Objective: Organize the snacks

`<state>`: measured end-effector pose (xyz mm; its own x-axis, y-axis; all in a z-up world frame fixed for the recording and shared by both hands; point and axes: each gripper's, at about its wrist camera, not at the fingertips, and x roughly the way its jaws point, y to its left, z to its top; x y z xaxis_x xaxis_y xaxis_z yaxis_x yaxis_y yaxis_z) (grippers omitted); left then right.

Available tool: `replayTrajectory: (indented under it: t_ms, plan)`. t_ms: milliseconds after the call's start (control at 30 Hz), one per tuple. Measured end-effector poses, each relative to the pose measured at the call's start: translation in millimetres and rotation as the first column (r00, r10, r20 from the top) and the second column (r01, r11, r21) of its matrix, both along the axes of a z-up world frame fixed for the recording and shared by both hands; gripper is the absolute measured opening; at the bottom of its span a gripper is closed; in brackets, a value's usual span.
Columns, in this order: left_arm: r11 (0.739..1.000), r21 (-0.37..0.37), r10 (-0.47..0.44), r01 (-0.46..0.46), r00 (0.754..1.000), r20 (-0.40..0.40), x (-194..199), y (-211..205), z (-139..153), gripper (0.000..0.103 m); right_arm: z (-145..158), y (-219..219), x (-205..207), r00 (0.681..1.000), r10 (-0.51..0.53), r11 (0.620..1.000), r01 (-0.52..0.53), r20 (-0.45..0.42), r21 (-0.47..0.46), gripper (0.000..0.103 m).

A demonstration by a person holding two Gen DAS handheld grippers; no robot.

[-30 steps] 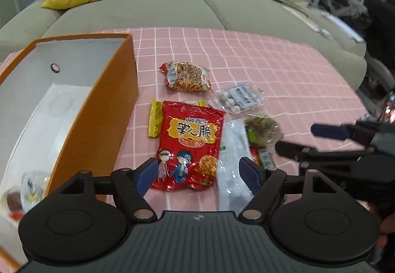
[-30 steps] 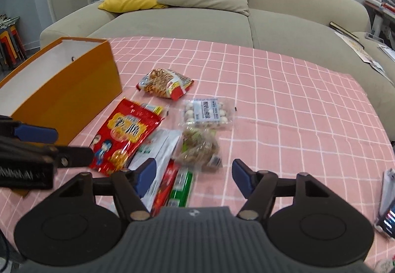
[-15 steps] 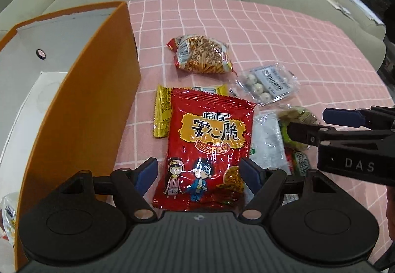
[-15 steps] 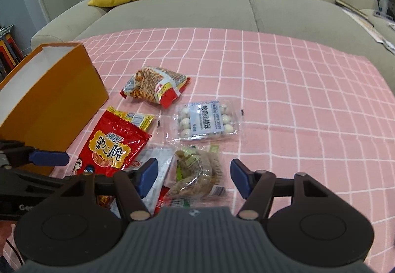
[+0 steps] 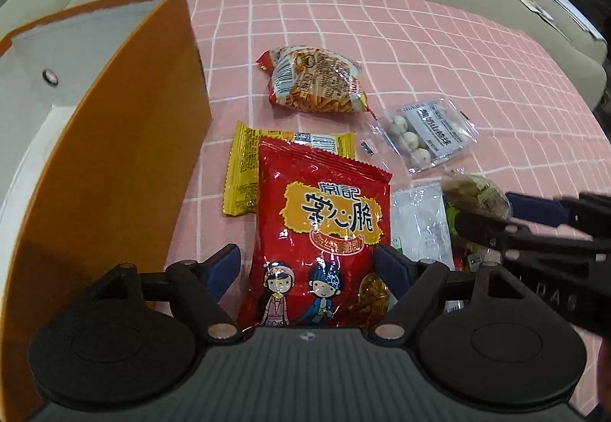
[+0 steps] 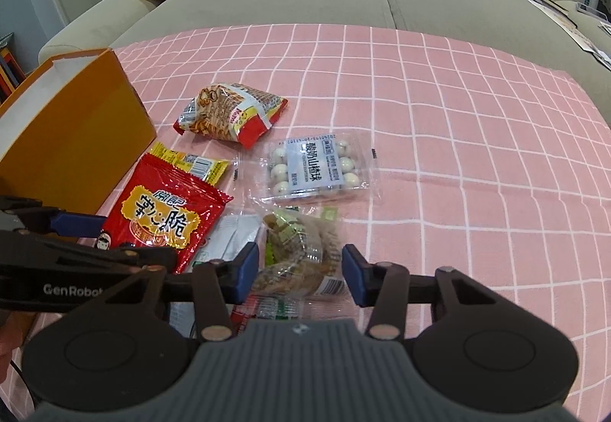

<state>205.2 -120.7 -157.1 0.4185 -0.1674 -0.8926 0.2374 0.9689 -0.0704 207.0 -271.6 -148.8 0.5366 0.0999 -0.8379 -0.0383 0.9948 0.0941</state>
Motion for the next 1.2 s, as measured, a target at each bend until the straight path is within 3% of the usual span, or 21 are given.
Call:
replayTrajectory:
  t_ms: [100,267,333,400,600,700,833,1000,1200]
  plan:
    - [0.999,0.005,0.043,-0.043,0.999,-0.014,2.5,-2.2,0.5,0.094,-0.1,0.9,0.2,1.000,-0.001,1.000,0.001,-0.002,-0.004,0.045]
    - [0.999,0.048,0.022,-0.023,0.999,0.034,-1.4,-8.2,3.0,0.094,-0.1,-0.7,0.4,1.000,-0.001,1.000,0.001,-0.006,0.000,0.045]
    - [0.999,0.031,0.024,-0.025,0.999,0.021,-0.4,-6.8,2.6,0.088,0.0,-1.0,0.3,1.000,-0.003,1.000,0.003,-0.004,0.000,0.045]
    - [1.000,0.004,0.030,-0.030,1.000,0.011,-0.7,-3.9,4.4,0.075,0.4,-1.6,0.3,1.000,-0.006,1.000,0.006,-0.004,0.004,0.043]
    - [0.999,-0.009,0.041,-0.041,0.999,0.017,-4.7,-2.7,7.5,0.068,1.7,-2.7,-1.6,1.000,-0.011,1.000,0.011,0.000,0.003,0.040]
    - [0.998,-0.018,0.053,-0.052,0.998,0.032,-6.6,1.1,13.5,0.048,3.5,-2.3,-4.1,1.000,-0.014,1.000,0.014,0.007,-0.006,0.040]
    - [0.997,-0.042,0.059,-0.058,0.998,0.024,-6.4,8.8,19.1,0.042,6.7,-0.9,-7.7,1.000,-0.013,1.000,0.013,0.014,-0.007,0.039]
    - [0.994,-0.083,0.067,-0.064,0.997,0.036,-14.7,14.7,30.7,0.025,10.5,2.2,-11.8,1.000,-0.001,1.000,0.002,0.026,-0.013,0.039]
    - [0.986,-0.162,0.040,-0.037,0.999,0.018,-23.9,17.6,43.8,0.021,16.7,2.0,-17.4,0.999,0.008,1.000,-0.008,0.042,0.008,0.038]
